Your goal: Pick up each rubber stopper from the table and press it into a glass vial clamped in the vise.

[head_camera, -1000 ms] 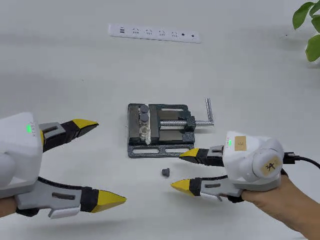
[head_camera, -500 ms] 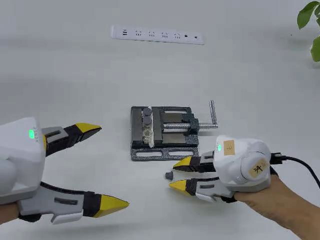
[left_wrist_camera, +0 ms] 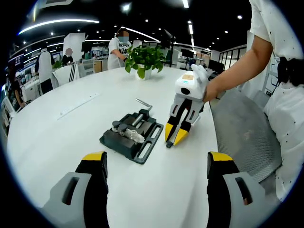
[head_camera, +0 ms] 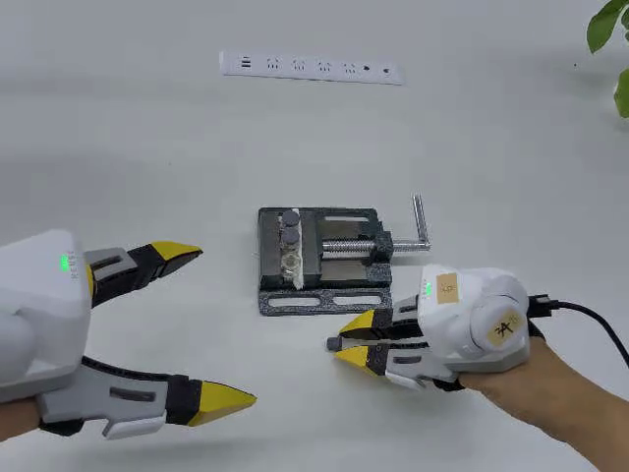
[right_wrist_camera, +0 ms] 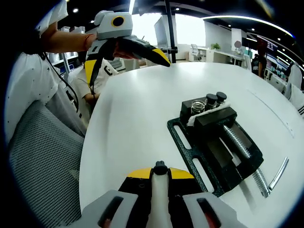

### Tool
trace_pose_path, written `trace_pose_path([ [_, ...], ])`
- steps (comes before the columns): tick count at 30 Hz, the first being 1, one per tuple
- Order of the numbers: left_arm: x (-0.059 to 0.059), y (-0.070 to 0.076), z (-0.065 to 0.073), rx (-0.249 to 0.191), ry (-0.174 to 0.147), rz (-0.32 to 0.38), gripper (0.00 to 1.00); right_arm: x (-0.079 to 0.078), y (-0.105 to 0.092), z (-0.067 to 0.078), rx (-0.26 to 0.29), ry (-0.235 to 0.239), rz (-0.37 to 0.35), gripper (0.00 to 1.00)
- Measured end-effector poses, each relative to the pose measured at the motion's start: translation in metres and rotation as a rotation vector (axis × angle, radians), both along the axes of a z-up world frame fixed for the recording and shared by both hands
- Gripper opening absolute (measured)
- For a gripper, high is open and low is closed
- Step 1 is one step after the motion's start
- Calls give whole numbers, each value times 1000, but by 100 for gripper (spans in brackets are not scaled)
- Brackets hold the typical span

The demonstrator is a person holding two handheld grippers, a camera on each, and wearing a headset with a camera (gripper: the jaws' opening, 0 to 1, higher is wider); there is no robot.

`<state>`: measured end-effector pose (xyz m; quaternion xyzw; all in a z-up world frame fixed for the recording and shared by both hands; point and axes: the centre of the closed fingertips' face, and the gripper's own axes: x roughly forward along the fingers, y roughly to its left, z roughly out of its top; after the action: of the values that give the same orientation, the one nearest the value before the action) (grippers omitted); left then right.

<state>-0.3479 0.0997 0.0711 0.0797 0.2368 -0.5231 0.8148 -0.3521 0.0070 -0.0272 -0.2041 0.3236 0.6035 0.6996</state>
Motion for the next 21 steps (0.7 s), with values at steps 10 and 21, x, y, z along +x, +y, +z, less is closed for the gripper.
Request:
trace_pose_path([
  [10,1,-5,9,-14,-15,-13,80,-2,6,33,96,50,-28,6],
  [21,0,-32,50,-133,-28,-75,50,-5,32,139,369,131,-30,6],
])
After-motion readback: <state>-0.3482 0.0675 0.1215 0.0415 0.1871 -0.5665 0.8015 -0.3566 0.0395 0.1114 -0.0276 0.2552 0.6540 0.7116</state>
